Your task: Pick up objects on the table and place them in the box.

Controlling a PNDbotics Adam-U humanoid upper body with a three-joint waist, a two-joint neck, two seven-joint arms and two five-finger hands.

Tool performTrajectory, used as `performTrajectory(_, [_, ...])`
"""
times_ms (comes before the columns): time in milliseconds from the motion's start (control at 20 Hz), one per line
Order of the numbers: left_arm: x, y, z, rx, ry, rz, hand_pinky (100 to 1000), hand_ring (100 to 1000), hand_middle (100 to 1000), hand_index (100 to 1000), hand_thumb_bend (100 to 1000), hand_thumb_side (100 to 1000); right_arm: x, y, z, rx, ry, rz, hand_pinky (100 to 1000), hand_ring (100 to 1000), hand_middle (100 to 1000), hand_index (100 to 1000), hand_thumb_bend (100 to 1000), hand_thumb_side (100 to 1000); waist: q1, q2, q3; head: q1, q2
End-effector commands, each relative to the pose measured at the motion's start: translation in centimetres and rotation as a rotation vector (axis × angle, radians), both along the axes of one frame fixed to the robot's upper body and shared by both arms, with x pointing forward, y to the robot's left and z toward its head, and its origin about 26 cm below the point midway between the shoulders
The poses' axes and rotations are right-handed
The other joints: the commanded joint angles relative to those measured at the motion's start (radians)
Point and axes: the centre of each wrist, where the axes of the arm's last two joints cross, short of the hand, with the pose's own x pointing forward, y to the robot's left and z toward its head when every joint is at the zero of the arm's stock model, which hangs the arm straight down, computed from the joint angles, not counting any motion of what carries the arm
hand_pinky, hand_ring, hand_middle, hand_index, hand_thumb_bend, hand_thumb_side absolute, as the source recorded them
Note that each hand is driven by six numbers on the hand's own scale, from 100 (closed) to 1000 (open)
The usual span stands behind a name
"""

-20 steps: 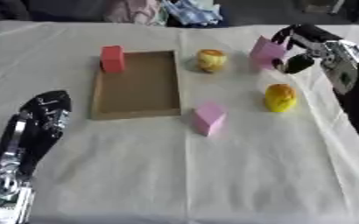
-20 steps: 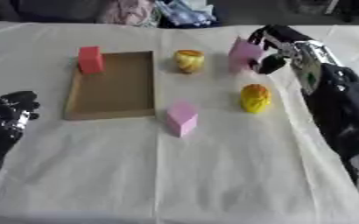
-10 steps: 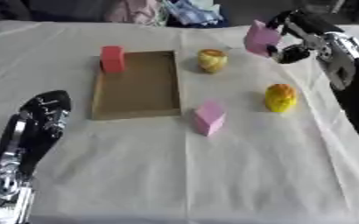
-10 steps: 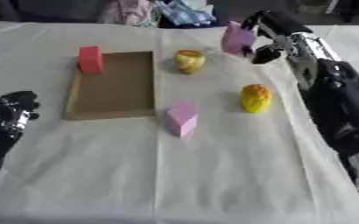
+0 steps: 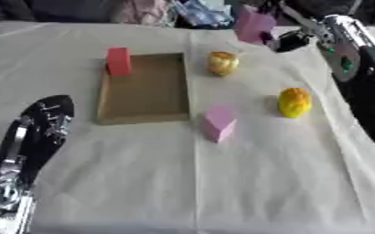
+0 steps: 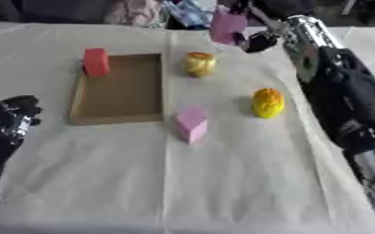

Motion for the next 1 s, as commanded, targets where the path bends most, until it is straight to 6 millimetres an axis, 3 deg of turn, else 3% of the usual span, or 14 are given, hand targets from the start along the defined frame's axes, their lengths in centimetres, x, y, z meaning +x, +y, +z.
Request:
performTrajectory(50, [0.1,-0.1,0.8,0.009,-0.028,-0.021,734,757,722,767,237,556,0.2,2.4,1.7,-0.005,-0.032,0.045,860,663,552,525,100,100,-0.002,-0.005,0.013,-0.020,-0.008])
performTrajectory(300, [0.3,-0.6,1.2,0.010,-0.038,-0.047,734,757,722,767,237,555,0.6,5.2,0.8,-0.028,-0.012,0.058,865,673,563,539,100,100,-0.001,0.007,0.057,-0.058,-0.020])
performTrajectory(650, [0.4,-1.0,1.4,0.010,-0.044,-0.072,736,757,720,767,236,556,1.0,6.9,-1.2,-0.105,-0.005,-0.039,881,699,591,565,100,100,-0.001,0.019,0.106,-0.096,-0.030])
performTrajectory(1000, [0.5,-1.2,1.6,0.007,-0.050,-0.080,737,757,717,767,235,556,0.7,8.7,-2.4,-0.182,-0.089,-0.116,896,719,617,609,194,161,-0.003,0.025,0.124,-0.103,-0.033])
